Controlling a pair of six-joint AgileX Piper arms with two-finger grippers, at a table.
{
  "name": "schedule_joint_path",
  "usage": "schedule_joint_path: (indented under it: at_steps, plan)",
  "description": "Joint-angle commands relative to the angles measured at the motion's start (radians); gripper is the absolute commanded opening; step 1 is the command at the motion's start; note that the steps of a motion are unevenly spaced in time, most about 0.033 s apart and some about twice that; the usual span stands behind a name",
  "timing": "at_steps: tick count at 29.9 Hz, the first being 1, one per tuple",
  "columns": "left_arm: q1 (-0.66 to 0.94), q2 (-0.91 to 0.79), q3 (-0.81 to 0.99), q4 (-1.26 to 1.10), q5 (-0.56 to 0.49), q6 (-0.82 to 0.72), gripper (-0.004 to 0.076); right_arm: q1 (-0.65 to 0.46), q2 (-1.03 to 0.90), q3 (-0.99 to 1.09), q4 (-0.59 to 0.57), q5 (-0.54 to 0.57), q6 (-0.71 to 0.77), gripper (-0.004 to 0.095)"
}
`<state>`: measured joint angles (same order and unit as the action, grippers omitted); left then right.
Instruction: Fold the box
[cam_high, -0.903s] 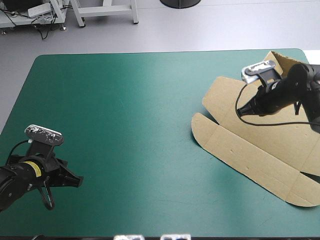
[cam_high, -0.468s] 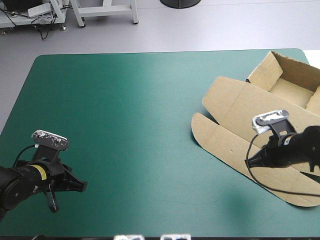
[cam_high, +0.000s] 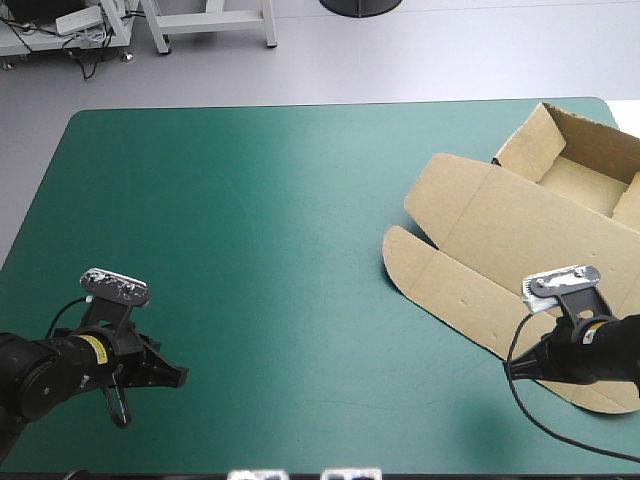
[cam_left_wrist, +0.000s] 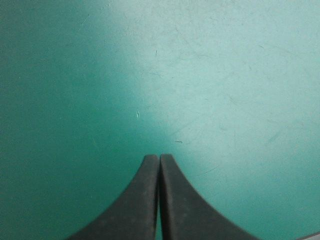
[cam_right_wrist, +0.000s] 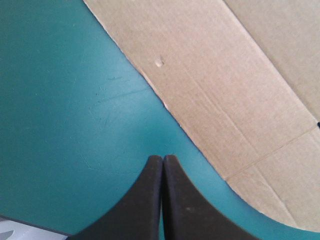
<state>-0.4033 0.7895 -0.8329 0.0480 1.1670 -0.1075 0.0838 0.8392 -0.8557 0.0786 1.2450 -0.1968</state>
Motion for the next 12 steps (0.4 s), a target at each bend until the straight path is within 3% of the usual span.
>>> schedule_joint_path:
  at_steps: [1,12]
  plan:
    - [-0.005,-0.003,-0.022,-0.021,-0.046,-0.01,-0.0009,0.002,-0.028,0.015,-0.006,-0.027,0.003,-0.0019]
    - [-0.005,-0.003,-0.022,-0.037,-0.014,-0.007,-0.0009,0.002,-0.055,0.03,-0.006,-0.007,-0.008,-0.002]
